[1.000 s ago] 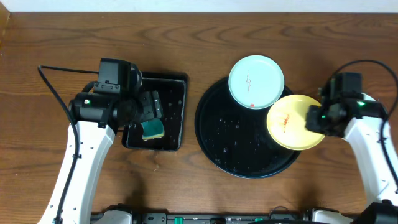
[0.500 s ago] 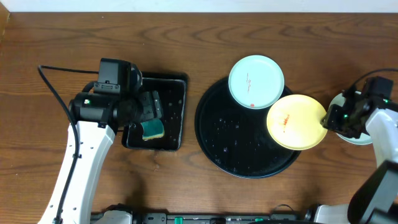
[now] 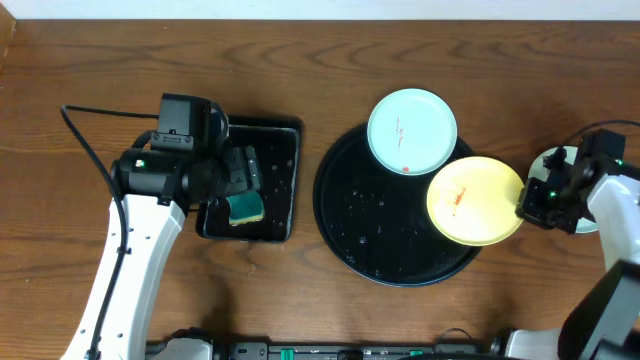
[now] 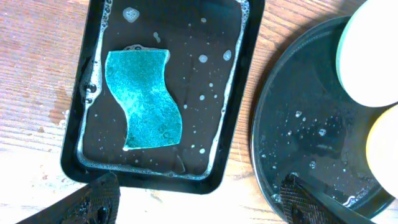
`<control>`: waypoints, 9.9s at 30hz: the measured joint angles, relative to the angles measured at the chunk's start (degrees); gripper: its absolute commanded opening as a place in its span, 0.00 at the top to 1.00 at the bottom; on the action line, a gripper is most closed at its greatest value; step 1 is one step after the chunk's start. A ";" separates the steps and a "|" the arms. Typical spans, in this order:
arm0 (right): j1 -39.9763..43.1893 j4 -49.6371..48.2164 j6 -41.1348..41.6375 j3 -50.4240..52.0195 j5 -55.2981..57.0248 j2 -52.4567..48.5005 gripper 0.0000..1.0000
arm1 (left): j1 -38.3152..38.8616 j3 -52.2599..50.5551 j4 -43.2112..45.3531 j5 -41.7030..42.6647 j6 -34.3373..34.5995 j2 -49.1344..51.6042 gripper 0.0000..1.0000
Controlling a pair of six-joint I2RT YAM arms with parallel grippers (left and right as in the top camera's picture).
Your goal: Clean dirty plates on tray and stack at the side
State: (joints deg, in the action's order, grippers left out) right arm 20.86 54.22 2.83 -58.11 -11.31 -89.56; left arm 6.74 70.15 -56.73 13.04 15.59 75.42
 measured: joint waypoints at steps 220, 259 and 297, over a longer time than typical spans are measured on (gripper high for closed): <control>-32.37 -8.04 7.78 0.11 -5.27 -13.33 0.99 | 36.94 6.80 12.61 -12.94 15.19 37.79 0.92; -32.61 -8.41 8.68 -0.26 -3.08 -13.53 0.99 | 35.82 6.10 23.65 12.74 19.52 40.41 0.93; -37.99 -7.23 8.44 0.94 12.50 10.16 0.99 | 6.27 -4.68 7.80 -13.79 4.83 13.55 0.55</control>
State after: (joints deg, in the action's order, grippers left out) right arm -17.12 46.98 11.27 -57.17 1.19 -79.40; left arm 13.02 65.47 -48.93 -0.75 20.43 88.97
